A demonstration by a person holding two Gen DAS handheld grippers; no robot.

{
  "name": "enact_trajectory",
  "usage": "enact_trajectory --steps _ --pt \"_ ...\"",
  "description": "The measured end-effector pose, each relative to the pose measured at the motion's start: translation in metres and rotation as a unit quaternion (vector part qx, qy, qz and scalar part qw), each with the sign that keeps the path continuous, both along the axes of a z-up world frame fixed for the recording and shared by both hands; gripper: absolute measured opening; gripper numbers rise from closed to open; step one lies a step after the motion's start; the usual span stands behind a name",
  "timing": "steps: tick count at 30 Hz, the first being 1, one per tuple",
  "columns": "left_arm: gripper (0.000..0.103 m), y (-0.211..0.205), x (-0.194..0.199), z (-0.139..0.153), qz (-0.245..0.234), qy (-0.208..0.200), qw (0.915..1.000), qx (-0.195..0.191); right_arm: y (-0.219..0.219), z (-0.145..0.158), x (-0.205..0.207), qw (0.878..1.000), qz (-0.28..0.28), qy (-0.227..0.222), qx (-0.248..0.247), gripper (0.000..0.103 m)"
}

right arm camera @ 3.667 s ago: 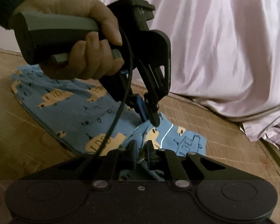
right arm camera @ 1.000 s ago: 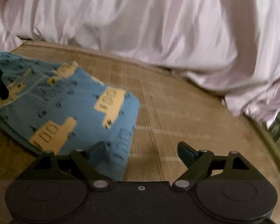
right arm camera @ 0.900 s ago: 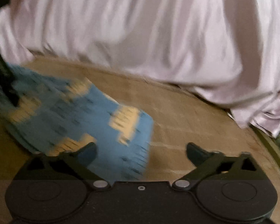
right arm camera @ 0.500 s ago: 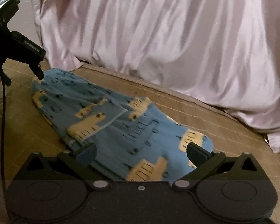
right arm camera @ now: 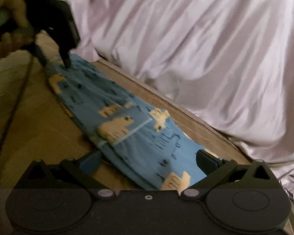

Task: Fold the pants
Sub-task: 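Grasp the waistband end of the folded pants with the left gripper, then lift the waistband end with the left gripper and fold it over the pants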

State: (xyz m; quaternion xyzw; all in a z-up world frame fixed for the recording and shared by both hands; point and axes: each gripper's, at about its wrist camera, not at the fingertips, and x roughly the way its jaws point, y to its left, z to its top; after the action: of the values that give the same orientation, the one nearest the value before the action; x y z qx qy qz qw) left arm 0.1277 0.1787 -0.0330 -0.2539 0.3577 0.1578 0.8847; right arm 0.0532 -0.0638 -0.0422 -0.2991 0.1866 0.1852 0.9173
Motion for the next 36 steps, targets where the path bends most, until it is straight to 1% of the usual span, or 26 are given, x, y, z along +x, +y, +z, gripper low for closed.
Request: enact_trajectory --steps 1,3,4,5,6,7,9,11,13,14,16,17,18,20,22,24,26,27,29,31,32,34,35,36 --pt "0.043 -0.001 0.001 0.0 0.001 0.0 1.0 0.005 0.001 0.001 -0.001 1.0 0.002 0.0 0.001 0.102" --pt "0.032 -0.004 -0.001 0.003 0.005 -0.008 0.9998 0.019 0.001 0.004 -0.003 1.0 -0.004 -0.013 0.009 0.102" --pt "0.032 -0.007 -0.001 0.005 0.005 -0.009 0.9994 0.032 0.0 0.006 -0.002 1.0 -0.009 -0.021 0.016 0.102" --pt "0.029 -0.009 0.001 0.005 0.001 -0.009 0.9986 0.051 -0.001 0.009 -0.001 0.999 -0.013 -0.028 0.023 0.102" --pt "0.026 -0.015 0.001 0.008 -0.005 -0.01 0.9968 0.079 -0.002 0.011 0.002 0.999 -0.019 -0.034 0.031 0.102" --pt "0.026 -0.021 0.0 0.01 -0.013 -0.011 0.9943 0.106 -0.003 0.012 0.005 0.998 -0.025 -0.038 0.037 0.102" --pt "0.026 -0.037 0.0 0.014 -0.038 -0.019 0.9856 0.164 -0.004 0.008 0.016 0.998 -0.032 -0.031 0.038 0.102" --pt "0.026 -0.052 0.0 0.019 -0.065 -0.031 0.975 0.21 0.001 0.0 0.028 0.999 -0.035 -0.014 0.008 0.102" --pt "0.026 -0.069 0.0 0.023 -0.101 -0.04 0.9611 0.254 0.006 -0.003 0.034 0.999 -0.038 -0.022 -0.013 0.102" --pt "0.026 -0.078 0.0 0.024 -0.12 -0.047 0.9525 0.276 0.008 -0.004 0.035 0.999 -0.038 -0.025 -0.015 0.102" --pt "0.026 -0.09 0.002 0.028 -0.142 -0.052 0.9411 0.302 0.01 -0.005 0.035 0.999 -0.038 -0.03 -0.021 0.102" --pt "0.026 -0.094 0.003 0.029 -0.147 -0.054 0.9382 0.309 0.01 -0.006 0.034 0.998 -0.037 -0.034 -0.024 0.102" --pt "0.026 -0.096 0.004 0.03 -0.146 -0.053 0.9384 0.309 0.012 -0.007 0.032 0.998 -0.037 -0.038 -0.03 0.102" --pt "0.026 -0.096 0.005 0.031 -0.141 -0.046 0.9417 0.302 0.014 -0.009 0.03 0.997 -0.037 -0.047 -0.038 0.102" --pt "0.028 -0.091 0.006 0.029 -0.134 -0.028 0.9463 0.293 0.015 -0.01 0.029 0.997 -0.036 -0.053 -0.044 0.102" --pt "0.028 -0.076 0.006 0.025 -0.113 -0.011 0.9535 0.279 0.015 -0.01 0.029 0.997 -0.037 -0.054 -0.045 0.102" --pt "0.028 -0.058 0.008 0.019 -0.105 -0.005 0.9589 0.263 0.014 -0.009 0.03 0.997 -0.036 -0.051 -0.043 0.102" --pt "0.028 -0.052 0.008 0.017 -0.109 -0.002 0.9587 0.262 0.014 -0.009 0.03 0.997 -0.036 -0.051 -0.043 0.102" --pt "0.028 -0.047 0.009 0.012 -0.125 0.003 0.955 0.269 0.014 -0.009 0.029 0.997 -0.036 -0.052 -0.044 0.102" --pt "0.029 -0.043 0.013 0.007 -0.141 0.011 0.9555 0.259 0.014 -0.009 0.03 0.997 -0.036 -0.051 -0.043 0.102" --pt "0.032 -0.041 0.015 0.004 -0.143 0.019 0.9579 0.248 0.014 -0.009 0.03 0.997 -0.036 -0.051 -0.043 0.102" --pt "0.05 -0.038 0.016 0.001 -0.134 0.022 0.9631 0.232 0.015 -0.009 0.029 0.997 -0.037 -0.051 -0.043 0.102" --pt "0.064 -0.037 0.018 0.0 -0.126 0.028 0.9645 0.23 0.015 -0.009 0.029 0.997 -0.037 -0.051 -0.043 0.102" --pt "0.066 -0.037 0.019 0.0 -0.121 0.034 0.9658 0.227 0.015 -0.009 0.029 0.997 -0.037 -0.051 -0.043 0.102"
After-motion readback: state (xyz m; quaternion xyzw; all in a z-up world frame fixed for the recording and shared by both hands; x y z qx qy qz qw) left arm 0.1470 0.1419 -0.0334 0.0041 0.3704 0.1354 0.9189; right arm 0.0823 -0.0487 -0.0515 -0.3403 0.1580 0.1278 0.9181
